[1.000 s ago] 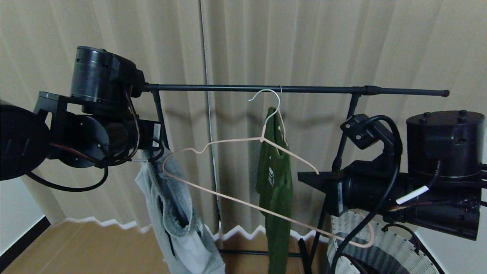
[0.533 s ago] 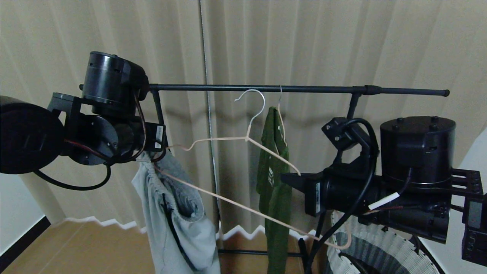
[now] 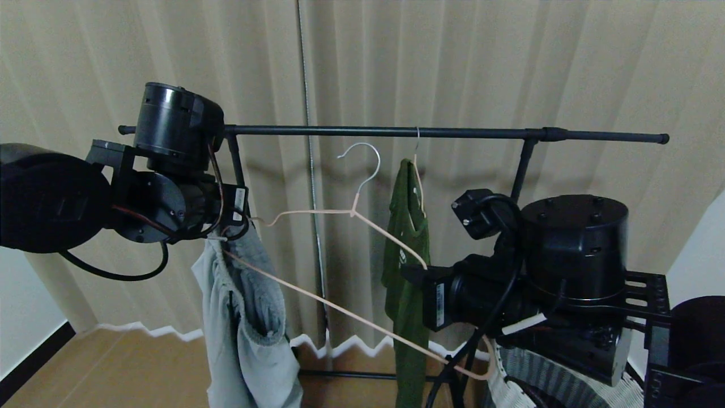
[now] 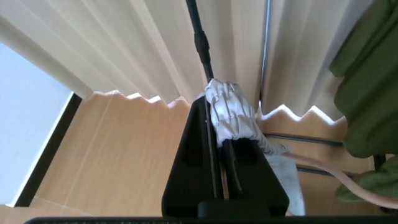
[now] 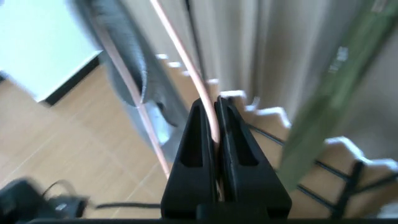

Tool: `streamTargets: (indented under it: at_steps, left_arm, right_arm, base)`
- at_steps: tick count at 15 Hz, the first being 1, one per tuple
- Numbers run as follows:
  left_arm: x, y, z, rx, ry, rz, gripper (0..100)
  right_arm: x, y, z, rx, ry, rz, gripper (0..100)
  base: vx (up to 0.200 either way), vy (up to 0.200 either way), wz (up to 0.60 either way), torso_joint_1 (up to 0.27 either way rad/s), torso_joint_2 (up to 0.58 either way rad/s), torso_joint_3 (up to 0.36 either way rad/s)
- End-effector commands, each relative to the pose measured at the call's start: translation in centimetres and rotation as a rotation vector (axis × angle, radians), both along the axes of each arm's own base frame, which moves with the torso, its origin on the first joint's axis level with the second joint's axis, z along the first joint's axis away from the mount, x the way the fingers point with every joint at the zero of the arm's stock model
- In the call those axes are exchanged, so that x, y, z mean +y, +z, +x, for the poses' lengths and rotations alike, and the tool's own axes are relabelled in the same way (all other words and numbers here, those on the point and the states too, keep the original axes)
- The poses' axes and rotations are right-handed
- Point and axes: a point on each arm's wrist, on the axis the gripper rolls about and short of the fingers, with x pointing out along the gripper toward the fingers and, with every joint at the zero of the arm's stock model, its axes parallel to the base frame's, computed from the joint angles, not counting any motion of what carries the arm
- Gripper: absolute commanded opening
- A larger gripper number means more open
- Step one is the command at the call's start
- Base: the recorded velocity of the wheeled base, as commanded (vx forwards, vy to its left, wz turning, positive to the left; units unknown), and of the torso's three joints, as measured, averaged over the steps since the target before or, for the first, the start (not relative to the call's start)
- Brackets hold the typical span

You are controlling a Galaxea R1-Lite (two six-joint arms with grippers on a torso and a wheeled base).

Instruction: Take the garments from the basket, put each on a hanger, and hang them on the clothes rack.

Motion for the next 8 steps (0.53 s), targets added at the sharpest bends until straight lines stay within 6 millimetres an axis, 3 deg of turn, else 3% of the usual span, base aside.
streamTargets:
  at_steps: [1,5,8]
  left_arm:
    - [0.1,0.0,-0.1,0.002,0.0,0.001,0]
    - [0.3,0.0,-0.7,0.003,-0.001,0.002,0]
    - [0.1,0.2,-0.9,-0.016,0.012,-0.044,0]
  right_arm:
    - [0.7,-0.7,0.6,0.012,-0.009,-0.015,0]
    - [1.6,-0.9,1.5,0.0,-0.055,-0.022,0]
    - [3.8,-1.8,-0.3,0.039,0.014,-0.013,0]
  base:
    - [0.0,0.0,0.0,0.0,0.0,0.0]
    - [0.0,0.0,0.0,0.0,0.0,0.0]
    - [0.0,0.0,0.0,0.0,0.0,0.0]
